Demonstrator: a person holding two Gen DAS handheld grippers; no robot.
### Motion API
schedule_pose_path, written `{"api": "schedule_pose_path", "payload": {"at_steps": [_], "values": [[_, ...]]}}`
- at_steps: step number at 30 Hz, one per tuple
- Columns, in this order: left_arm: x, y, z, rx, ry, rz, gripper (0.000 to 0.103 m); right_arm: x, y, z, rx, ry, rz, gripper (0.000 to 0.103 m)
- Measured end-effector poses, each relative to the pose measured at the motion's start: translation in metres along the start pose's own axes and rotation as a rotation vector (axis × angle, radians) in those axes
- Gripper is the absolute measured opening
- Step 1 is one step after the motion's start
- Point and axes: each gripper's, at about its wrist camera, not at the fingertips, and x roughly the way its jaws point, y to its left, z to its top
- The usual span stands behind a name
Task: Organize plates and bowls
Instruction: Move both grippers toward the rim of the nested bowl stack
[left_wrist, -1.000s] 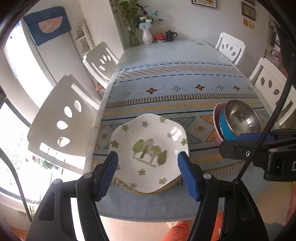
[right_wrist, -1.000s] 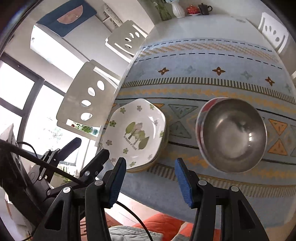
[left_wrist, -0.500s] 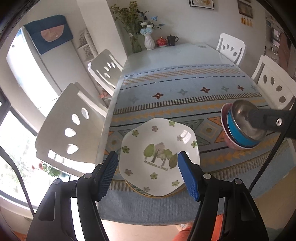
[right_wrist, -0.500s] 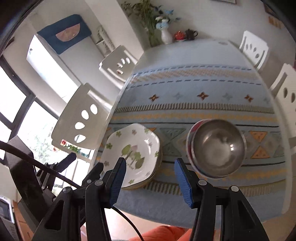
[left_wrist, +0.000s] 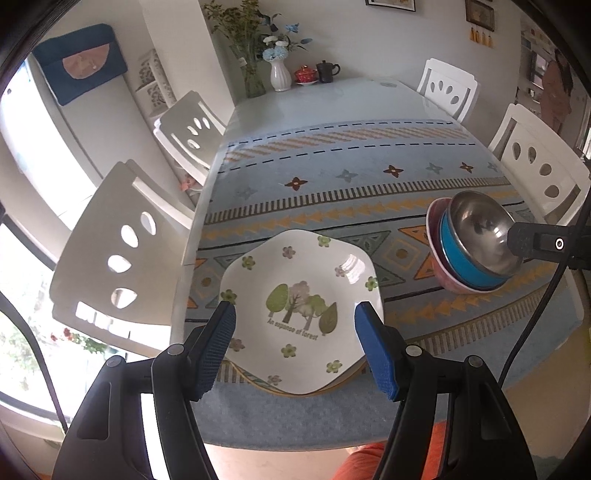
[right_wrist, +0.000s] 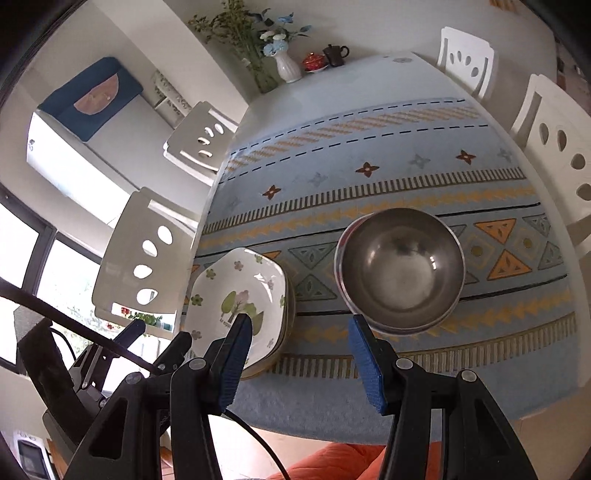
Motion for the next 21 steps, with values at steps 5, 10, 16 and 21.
{"api": "schedule_pose_path", "payload": {"at_steps": [5, 10, 16, 21], "values": [[0.007, -0.010, 0.009, -0.016, 0.014, -0.075, 0.065, -0.008, -0.022, 0.007, -0.006, -0.042, -0.105, 0.053], [0.014, -0.038, 0.024, -0.028, 0.012, -0.138, 0.065, -0.014, -0.067, 0.022, 0.040, -0.058, -0.156, 0.053], [0.042, -0.070, 0.042, -0.110, 0.089, -0.256, 0.065, 0.011, -0.105, 0.039, 0.031, 0.034, -0.166, 0.053], [0.076, -0.084, 0.049, -0.264, 0.183, -0.419, 0.065, 0.038, -0.125, 0.042, -0.006, 0.096, -0.154, 0.053]]}}
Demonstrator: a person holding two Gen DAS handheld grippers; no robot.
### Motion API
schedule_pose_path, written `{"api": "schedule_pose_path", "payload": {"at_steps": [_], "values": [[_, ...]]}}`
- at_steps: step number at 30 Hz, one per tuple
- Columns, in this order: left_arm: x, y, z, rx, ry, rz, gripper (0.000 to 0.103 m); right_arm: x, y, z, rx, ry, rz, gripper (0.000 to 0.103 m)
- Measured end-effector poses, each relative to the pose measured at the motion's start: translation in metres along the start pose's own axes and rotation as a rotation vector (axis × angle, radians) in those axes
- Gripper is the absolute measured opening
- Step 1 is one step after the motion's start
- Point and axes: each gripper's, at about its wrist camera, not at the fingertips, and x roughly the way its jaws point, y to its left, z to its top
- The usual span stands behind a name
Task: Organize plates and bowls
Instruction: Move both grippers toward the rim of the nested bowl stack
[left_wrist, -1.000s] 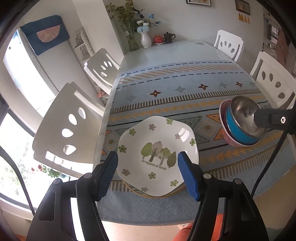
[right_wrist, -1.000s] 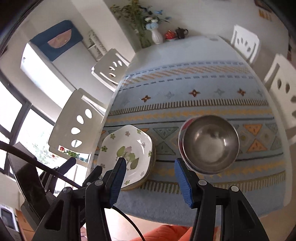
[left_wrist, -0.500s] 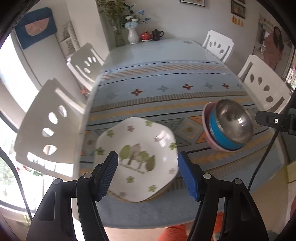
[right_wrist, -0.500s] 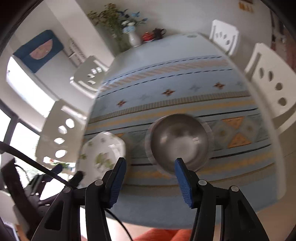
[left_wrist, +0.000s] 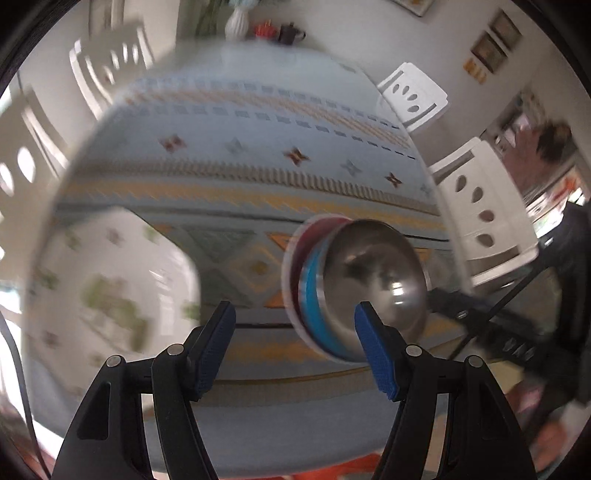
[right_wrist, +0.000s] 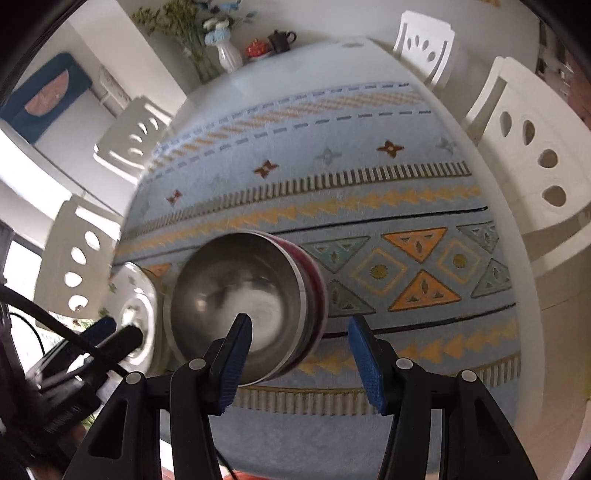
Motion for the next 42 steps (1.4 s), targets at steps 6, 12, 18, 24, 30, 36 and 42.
{"api": "schedule_pose_path", "payload": {"at_steps": [6, 12, 18, 24, 30, 36, 42], "values": [[0.012, -0.017, -0.003, -0.014, -0.021, 0.108, 0.065, 0.013, -0.015, 0.009, -0.006, 0.021, 0.060, 0.053], [-0.013, -0.025, -0.002, -0.048, -0.141, 0.247, 0.065, -0.006, -0.006, 0.017, -0.101, -0.044, 0.018, 0.053], [-0.033, -0.042, 0.004, -0.015, -0.232, 0.342, 0.065, -0.035, 0.019, 0.022, -0.211, -0.141, -0.025, 0.053], [-0.028, -0.036, 0.006, -0.082, -0.181, 0.320, 0.065, -0.040, 0.035, 0.016, -0.339, -0.199, -0.101, 0.053], [-0.024, -0.040, 0.001, -0.087, -0.180, 0.319, 0.065, -0.038, 0.033, 0.015, -0.362, -0.191, -0.098, 0.053], [-0.016, -0.041, -0.002, -0.089, -0.156, 0.319, 0.065, -0.032, 0.028, 0.017, -0.372, -0.174, -0.121, 0.053], [-0.003, -0.037, -0.005, -0.099, -0.123, 0.299, 0.065, -0.018, 0.021, 0.016, -0.336, -0.110, -0.064, 0.053]]}}
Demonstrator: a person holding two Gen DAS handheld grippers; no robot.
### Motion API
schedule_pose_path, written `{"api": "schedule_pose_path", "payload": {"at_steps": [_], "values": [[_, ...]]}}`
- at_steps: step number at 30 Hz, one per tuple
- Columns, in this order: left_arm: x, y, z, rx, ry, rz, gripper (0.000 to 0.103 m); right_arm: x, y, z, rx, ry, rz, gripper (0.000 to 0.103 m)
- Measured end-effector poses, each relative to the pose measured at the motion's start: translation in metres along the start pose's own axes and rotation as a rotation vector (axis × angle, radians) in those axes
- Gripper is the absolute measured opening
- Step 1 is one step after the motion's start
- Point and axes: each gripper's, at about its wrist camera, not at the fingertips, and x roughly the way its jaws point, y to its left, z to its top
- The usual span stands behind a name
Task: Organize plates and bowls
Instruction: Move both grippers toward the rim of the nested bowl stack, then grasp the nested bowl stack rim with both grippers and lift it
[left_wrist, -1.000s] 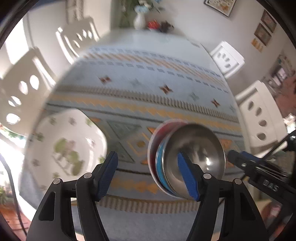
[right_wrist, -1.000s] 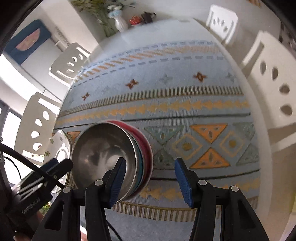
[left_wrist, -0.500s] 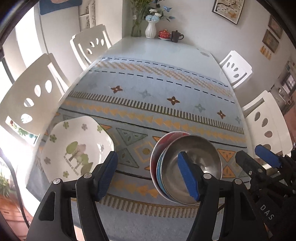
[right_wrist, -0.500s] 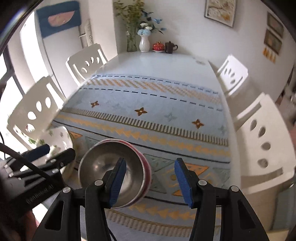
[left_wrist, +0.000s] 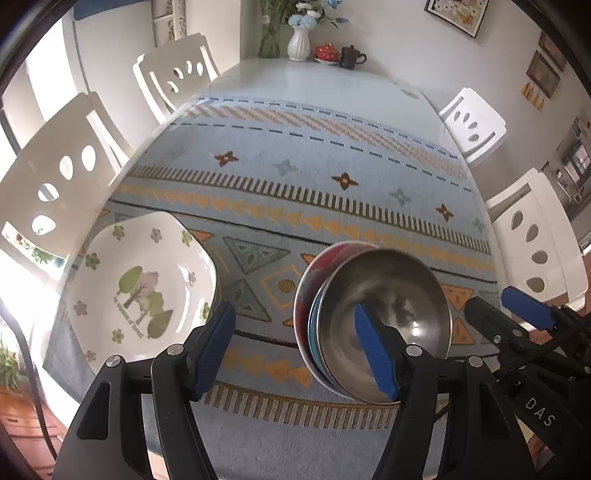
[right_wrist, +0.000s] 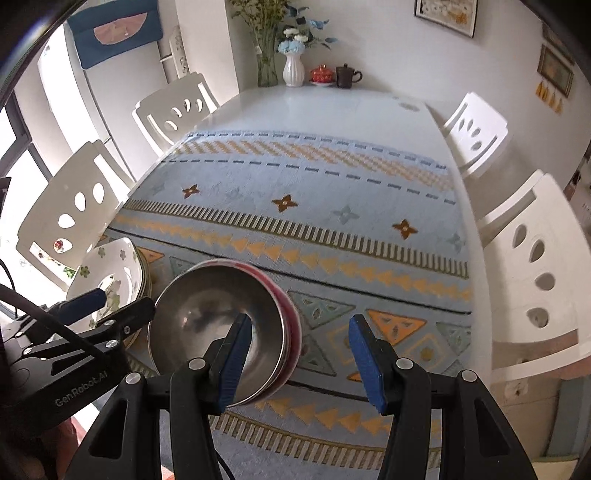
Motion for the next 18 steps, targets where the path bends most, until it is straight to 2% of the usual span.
{"api": "schedule_pose_path", "payload": {"at_steps": [5, 7, 9, 11, 18], "values": [[0.022, 0.003, -0.011, -0.030, 0.041, -0.063, 0.065, 0.036, -0.014, -0.013, 0.101, 0.114, 0.127, 0.053], [0.032, 0.006, -0.013, -0.053, 0.059, -0.089, 0.065, 0.054, -0.021, -0.019, 0.158, 0.171, 0.152, 0.053], [0.041, 0.006, -0.015, -0.055, 0.066, -0.084, 0.065, 0.068, -0.022, -0.021, 0.148, 0.196, 0.135, 0.053], [0.047, 0.005, -0.014, -0.047, 0.065, -0.078, 0.065, 0.079, -0.021, -0.018, 0.131, 0.220, 0.157, 0.053], [0.065, 0.018, -0.016, -0.139, 0.098, -0.150, 0.065, 0.106, -0.028, -0.019, 0.223, 0.283, 0.310, 0.053]]}}
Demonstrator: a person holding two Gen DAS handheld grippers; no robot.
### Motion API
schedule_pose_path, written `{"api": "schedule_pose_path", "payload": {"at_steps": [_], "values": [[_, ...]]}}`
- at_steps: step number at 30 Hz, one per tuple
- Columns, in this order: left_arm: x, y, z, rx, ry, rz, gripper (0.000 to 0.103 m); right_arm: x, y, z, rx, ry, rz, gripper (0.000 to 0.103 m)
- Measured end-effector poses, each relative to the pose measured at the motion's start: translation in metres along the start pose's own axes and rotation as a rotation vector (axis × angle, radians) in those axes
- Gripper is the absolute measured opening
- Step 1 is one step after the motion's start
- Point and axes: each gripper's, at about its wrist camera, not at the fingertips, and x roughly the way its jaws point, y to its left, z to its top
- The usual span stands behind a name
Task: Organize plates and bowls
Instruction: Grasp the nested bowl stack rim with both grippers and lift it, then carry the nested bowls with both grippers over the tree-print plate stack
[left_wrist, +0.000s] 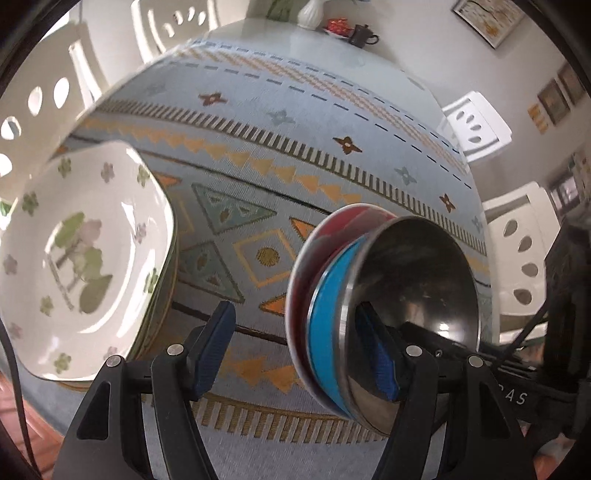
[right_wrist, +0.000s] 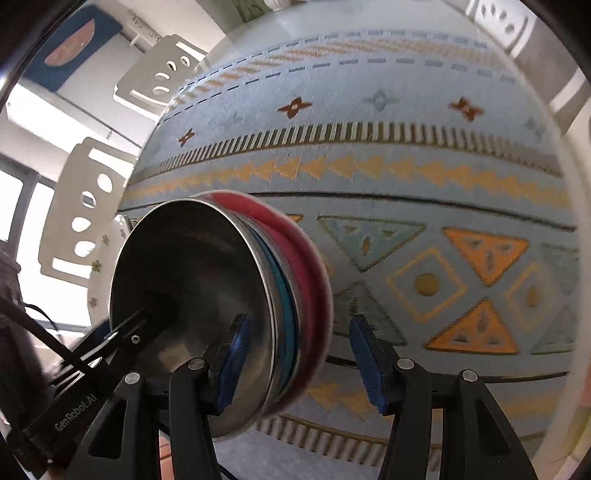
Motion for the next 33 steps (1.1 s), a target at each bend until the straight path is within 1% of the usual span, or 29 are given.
{"api": "schedule_pose_path", "payload": {"at_steps": [1, 4, 6, 7, 9, 15, 18, 19, 20, 21, 22, 24, 27, 30, 33], "values": [[0.003, 0.002, 0.000, -0.007, 0.000, -0.007, 0.065, 0.005, -0.004, 0.000, 0.018, 0.009, 0.028, 0.054], [0.009, 0.001, 0.000, -0.001, 0.008, -0.020, 0.058, 0.009, -0.011, -0.001, 0.058, 0.012, 0.093, 0.056], [0.011, -0.003, -0.001, 0.016, 0.002, -0.026, 0.058, 0.010, -0.013, -0.002, 0.059, 0.009, 0.092, 0.061], [0.013, -0.005, -0.002, 0.026, 0.000, -0.028, 0.057, 0.010, -0.012, -0.002, 0.053, 0.002, 0.093, 0.062], [0.013, -0.008, -0.003, 0.033, -0.006, -0.037, 0.053, 0.011, -0.011, -0.001, 0.046, -0.003, 0.100, 0.062], [0.016, -0.005, 0.001, -0.009, 0.004, -0.058, 0.053, 0.013, -0.018, 0.002, 0.050, -0.011, 0.137, 0.062], [0.017, -0.005, 0.003, -0.011, 0.001, -0.069, 0.053, 0.015, -0.019, 0.006, 0.050, -0.013, 0.163, 0.062], [0.018, -0.006, 0.004, -0.007, 0.003, -0.082, 0.049, 0.016, -0.021, 0.006, 0.056, -0.018, 0.182, 0.061], [0.019, -0.008, 0.004, 0.003, 0.012, -0.112, 0.042, 0.016, -0.021, 0.006, 0.057, -0.022, 0.197, 0.059], [0.020, -0.010, 0.004, 0.005, 0.009, -0.106, 0.043, 0.016, -0.020, 0.005, 0.053, -0.028, 0.224, 0.053], [0.020, -0.012, 0.004, 0.009, 0.005, -0.096, 0.043, 0.013, -0.018, 0.003, 0.040, -0.057, 0.209, 0.051], [0.021, -0.014, 0.003, 0.014, -0.001, -0.090, 0.043, 0.010, -0.014, -0.001, -0.004, -0.087, 0.184, 0.049], [0.022, -0.014, 0.003, 0.014, -0.003, -0.090, 0.043, 0.007, -0.008, -0.002, -0.053, -0.099, 0.153, 0.047], [0.022, -0.012, 0.004, 0.021, -0.006, -0.095, 0.043, 0.008, -0.008, -0.001, -0.062, -0.106, 0.150, 0.047], [0.022, -0.010, 0.005, 0.024, -0.008, -0.102, 0.043, 0.010, -0.012, 0.001, -0.047, -0.108, 0.173, 0.047]]}}
